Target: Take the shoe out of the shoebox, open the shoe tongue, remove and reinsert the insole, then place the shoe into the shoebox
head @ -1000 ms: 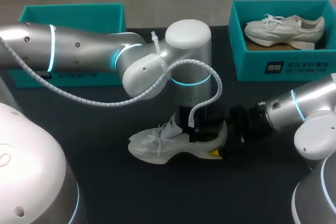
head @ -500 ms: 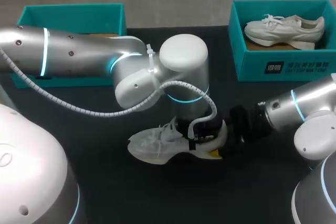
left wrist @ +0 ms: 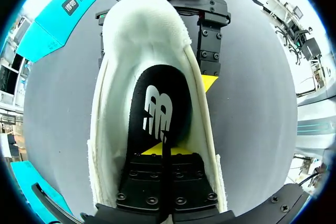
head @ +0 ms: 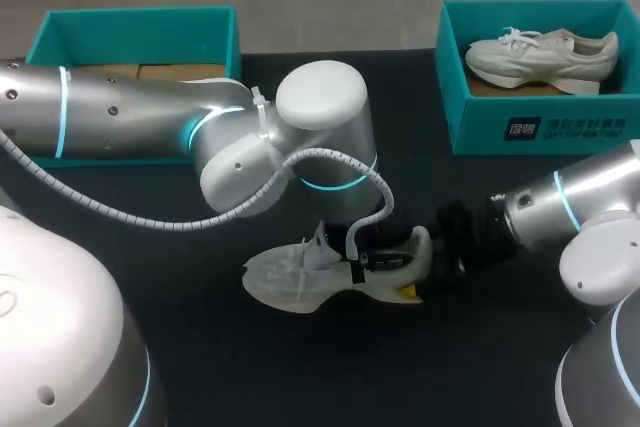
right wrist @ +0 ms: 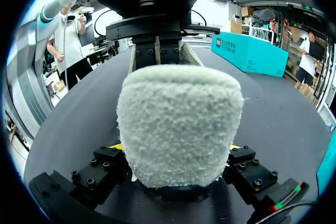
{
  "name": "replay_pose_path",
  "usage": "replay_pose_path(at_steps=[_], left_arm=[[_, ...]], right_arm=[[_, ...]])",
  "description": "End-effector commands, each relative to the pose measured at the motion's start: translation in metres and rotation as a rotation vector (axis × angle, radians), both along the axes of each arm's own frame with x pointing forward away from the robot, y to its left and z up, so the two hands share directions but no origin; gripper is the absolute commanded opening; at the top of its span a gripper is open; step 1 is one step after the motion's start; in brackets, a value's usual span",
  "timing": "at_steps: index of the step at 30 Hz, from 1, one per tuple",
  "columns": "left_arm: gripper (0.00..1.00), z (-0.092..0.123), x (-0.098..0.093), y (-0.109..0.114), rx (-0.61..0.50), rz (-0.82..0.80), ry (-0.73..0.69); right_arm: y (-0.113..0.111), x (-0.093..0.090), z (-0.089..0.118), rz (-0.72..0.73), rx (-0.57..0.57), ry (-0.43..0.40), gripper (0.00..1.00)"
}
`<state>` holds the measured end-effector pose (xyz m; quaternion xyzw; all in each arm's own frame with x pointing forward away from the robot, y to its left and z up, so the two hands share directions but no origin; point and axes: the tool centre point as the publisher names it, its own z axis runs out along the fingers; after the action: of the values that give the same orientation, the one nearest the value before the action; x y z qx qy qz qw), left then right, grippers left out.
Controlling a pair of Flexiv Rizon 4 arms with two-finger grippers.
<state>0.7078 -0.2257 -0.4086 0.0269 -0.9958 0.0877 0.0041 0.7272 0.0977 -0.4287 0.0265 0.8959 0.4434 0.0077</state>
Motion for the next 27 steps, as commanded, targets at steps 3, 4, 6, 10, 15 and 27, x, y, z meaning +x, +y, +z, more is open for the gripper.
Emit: replay_pose_path(at_steps=[3, 4, 6, 10, 15, 27], left_arm=[[0.00, 0.010, 0.004, 0.016, -0.075, -0.014, 0.042], [0.00, 0.012, 0.004, 0.016, -0.083, -0.014, 0.044], [0.00, 0.017, 0.004, 0.016, -0.110, -0.019, 0.058], [0.00, 0.025, 0.005, 0.016, -0.150, -0.026, 0.088], [0.00, 0.034, 0.003, 0.014, -0.201, -0.049, 0.143], [0.00, 0.060, 0.005, 0.012, -0.320, -0.093, 0.189]], right_arm=[[0.000, 0.000, -0.001, -0.001, -0.005, 0.001, 0.00], [0.000, 0.000, -0.001, -0.001, -0.005, 0.001, 0.00], [0.000, 0.000, -0.001, -0.001, -0.005, 0.001, 0.00], [0.000, 0.000, -0.001, -0.001, -0.005, 0.001, 0.00], [0.000, 0.000, -0.001, -0.001, -0.005, 0.001, 0.00], [0.000, 0.000, -0.001, -0.001, -0.005, 0.001, 0.00]])
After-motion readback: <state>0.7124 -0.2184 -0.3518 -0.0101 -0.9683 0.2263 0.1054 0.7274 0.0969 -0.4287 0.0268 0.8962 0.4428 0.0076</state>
